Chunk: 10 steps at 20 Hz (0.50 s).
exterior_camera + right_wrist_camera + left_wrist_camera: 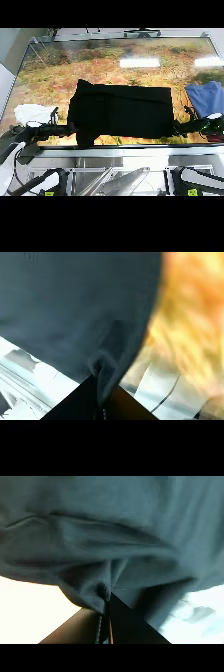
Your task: Fold the shirts.
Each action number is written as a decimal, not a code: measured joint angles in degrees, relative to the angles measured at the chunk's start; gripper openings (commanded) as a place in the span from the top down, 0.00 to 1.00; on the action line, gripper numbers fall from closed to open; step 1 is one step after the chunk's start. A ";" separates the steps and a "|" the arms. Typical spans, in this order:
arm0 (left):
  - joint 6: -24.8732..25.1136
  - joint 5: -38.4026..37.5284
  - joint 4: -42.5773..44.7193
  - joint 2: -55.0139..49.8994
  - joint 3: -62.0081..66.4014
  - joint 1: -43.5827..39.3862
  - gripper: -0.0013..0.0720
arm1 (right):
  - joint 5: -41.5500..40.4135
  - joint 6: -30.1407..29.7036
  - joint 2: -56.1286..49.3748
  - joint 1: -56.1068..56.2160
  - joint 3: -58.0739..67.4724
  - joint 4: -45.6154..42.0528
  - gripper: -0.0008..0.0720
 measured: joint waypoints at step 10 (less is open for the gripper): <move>-7.74 -12.22 2.58 15.06 13.49 1.77 0.96 | 3.82 6.86 6.08 -1.22 9.90 -5.11 0.96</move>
